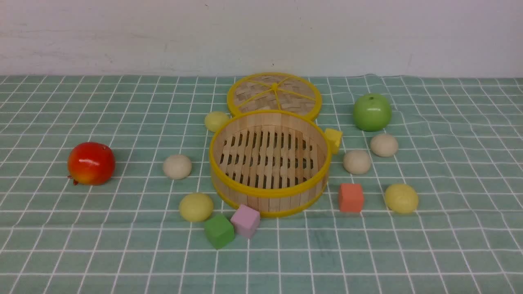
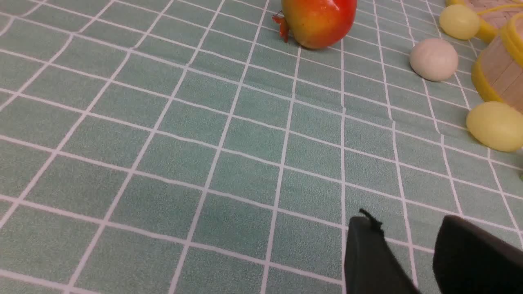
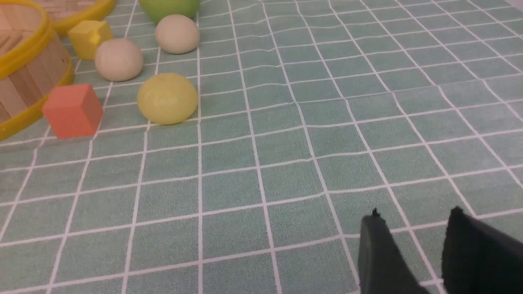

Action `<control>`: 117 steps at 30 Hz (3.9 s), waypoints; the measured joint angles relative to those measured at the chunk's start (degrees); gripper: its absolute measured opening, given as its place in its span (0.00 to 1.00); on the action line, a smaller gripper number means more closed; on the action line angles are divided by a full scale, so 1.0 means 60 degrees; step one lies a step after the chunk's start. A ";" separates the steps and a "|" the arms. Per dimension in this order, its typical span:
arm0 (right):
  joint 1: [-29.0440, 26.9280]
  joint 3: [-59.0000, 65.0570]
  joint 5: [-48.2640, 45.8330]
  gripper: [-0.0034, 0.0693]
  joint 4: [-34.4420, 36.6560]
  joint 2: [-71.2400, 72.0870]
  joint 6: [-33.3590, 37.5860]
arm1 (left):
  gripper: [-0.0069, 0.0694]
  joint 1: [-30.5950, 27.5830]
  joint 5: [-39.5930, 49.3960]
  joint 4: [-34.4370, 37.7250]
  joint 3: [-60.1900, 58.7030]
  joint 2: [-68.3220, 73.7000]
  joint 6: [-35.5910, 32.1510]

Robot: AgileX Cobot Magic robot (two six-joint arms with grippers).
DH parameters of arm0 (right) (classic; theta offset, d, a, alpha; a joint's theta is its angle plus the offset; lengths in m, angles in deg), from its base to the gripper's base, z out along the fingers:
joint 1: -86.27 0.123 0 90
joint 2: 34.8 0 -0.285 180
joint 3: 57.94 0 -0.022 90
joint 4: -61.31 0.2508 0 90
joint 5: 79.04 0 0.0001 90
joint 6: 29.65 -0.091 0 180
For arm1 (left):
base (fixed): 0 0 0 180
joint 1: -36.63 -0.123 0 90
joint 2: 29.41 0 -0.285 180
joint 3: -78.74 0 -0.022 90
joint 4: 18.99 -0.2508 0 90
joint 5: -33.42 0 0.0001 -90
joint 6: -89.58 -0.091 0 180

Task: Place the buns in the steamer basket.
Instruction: Use the left arm to grab a steamed stuffed bun

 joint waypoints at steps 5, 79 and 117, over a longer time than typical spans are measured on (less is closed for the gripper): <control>0.0000 0.0000 0.0000 0.38 0.0000 0.0000 0.0000 | 0.40 0.0000 0.0000 0.0000 0.0000 0.0000 0.0000; 0.0000 0.0000 0.0000 0.38 0.0000 0.0000 0.0000 | 0.40 0.0000 0.0888 0.1011 0.5102 0.3804 -0.0021; 0.0000 0.0000 0.0000 0.38 0.0000 0.0000 0.0000 | 0.40 0.3623 0.6067 0.1341 1.5159 1.8210 -0.1812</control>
